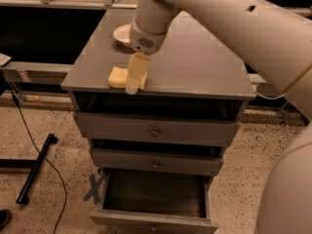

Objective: Place sponge into bottom drawer

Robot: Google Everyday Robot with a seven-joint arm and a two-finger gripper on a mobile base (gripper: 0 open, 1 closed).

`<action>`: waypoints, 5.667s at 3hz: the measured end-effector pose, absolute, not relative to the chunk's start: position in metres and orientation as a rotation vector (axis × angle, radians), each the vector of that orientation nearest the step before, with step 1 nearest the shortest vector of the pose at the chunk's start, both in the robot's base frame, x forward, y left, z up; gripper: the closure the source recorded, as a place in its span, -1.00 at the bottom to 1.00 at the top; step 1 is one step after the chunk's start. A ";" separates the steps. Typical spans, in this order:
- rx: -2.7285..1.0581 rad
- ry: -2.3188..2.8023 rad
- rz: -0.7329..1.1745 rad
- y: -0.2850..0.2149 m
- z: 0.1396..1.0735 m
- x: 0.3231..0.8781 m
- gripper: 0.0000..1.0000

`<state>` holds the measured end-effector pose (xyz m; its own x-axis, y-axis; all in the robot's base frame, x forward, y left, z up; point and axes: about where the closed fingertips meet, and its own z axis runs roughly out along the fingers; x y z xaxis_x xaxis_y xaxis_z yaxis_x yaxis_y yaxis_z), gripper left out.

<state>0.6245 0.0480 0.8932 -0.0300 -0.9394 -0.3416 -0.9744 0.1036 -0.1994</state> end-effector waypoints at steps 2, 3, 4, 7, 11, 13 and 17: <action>-1.868 2.063 0.225 0.073 0.859 0.639 -1.00; -1.873 2.088 0.243 0.077 0.845 0.643 -0.66; -1.876 2.108 0.240 0.074 0.835 0.643 -0.26; -1.837 2.001 0.300 0.055 0.878 0.613 0.95; -1.727 1.899 0.369 -0.002 0.882 0.560 1.00; -1.572 1.866 0.442 -0.044 0.855 0.542 1.00; -1.066 1.899 0.819 -0.157 0.717 0.551 1.00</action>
Offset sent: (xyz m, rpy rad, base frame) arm 0.0201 0.0350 -0.0500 0.0400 0.1369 -0.0093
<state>0.5512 -0.1570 0.7172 -0.3320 -0.3742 -0.8659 -0.8865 0.4375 0.1509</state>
